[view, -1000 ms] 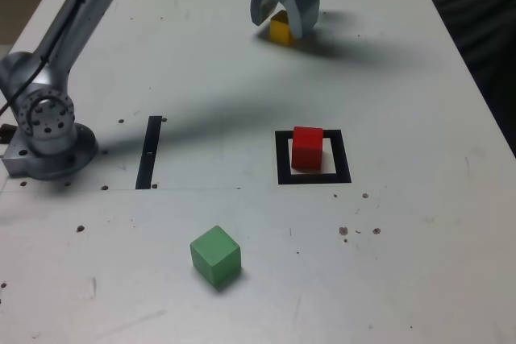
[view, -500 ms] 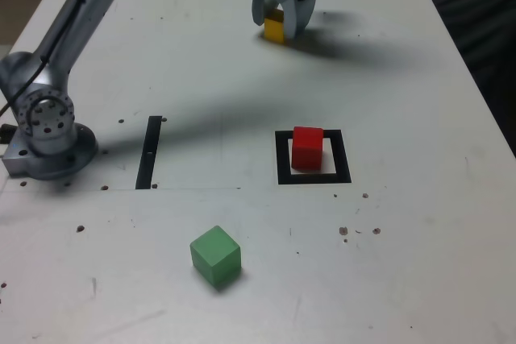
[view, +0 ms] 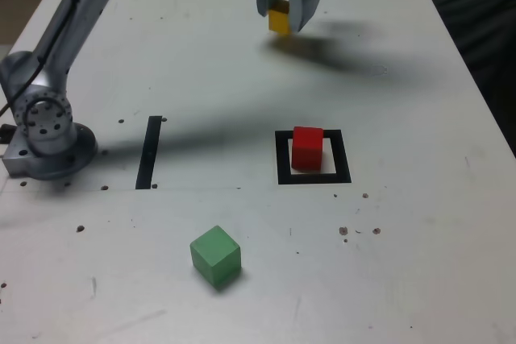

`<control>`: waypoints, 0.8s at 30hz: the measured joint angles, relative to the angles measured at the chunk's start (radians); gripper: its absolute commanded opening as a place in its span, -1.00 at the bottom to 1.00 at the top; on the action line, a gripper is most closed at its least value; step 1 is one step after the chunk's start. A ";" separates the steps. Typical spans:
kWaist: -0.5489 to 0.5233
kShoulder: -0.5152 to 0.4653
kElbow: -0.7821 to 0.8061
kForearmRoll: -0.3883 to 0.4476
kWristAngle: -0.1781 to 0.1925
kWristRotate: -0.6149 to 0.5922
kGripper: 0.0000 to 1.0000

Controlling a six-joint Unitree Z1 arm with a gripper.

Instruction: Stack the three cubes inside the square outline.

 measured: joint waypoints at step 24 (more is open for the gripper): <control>-0.376 -0.201 0.069 0.171 -0.169 -0.562 -0.45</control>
